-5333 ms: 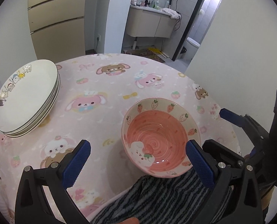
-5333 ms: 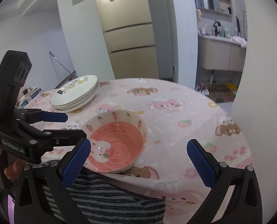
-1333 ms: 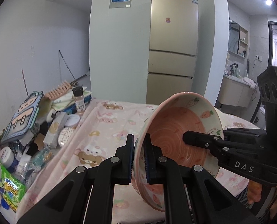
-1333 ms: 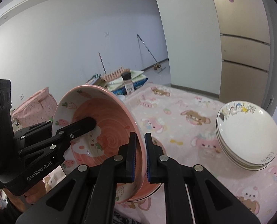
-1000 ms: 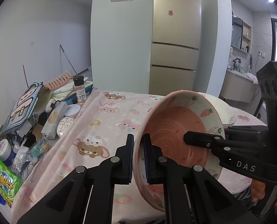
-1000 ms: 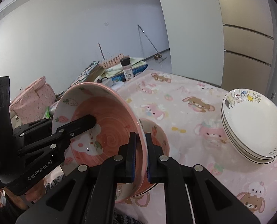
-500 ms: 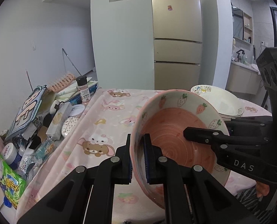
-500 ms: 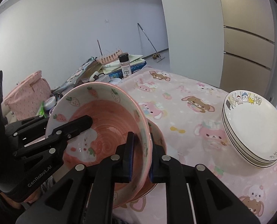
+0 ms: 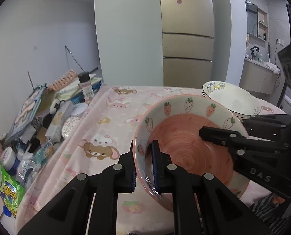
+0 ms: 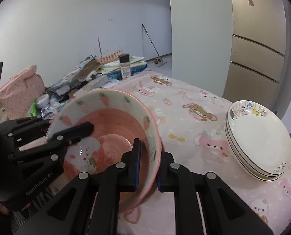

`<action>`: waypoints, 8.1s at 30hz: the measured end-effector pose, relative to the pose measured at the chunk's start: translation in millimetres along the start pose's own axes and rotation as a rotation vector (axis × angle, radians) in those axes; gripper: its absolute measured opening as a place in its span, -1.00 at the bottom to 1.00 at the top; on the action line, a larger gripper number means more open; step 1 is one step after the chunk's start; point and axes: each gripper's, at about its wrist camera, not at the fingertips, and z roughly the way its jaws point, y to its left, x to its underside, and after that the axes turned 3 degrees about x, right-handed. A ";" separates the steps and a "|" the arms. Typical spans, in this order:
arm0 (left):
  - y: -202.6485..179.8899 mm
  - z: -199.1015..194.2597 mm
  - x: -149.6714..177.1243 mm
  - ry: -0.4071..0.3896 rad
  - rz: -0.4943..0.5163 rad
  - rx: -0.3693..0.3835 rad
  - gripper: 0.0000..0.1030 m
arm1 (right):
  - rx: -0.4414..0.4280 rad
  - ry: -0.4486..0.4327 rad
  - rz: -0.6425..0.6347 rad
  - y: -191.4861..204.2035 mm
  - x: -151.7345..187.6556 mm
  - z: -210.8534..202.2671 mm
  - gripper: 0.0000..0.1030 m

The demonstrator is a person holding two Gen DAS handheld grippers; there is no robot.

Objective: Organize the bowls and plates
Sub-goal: 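Open both tools and release the pink bowl onto the bowl stack, then grasp the stacked pink bowls' rims with the left tool while the right tool grasps too, then lift the pink bowl stack and tilt it with both tools, then carry the bowl stack over the white plate stack with both tools, then lower the bowl stack onto the white plates and open both tools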

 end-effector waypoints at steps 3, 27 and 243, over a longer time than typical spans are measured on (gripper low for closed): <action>2.3 0.5 -0.1 0.000 -0.011 0.011 -0.76 | 0.016 -0.001 -0.018 2.7 0.7 -1.1 -0.76; 5.2 6.7 2.6 0.029 -0.025 0.042 -0.72 | 0.143 0.072 -0.267 30.3 -1.9 -12.8 -0.59; -143.9 214.0 -130.7 0.383 -0.308 0.728 -0.21 | -0.143 -0.081 0.969 -304.0 40.9 6.4 -0.31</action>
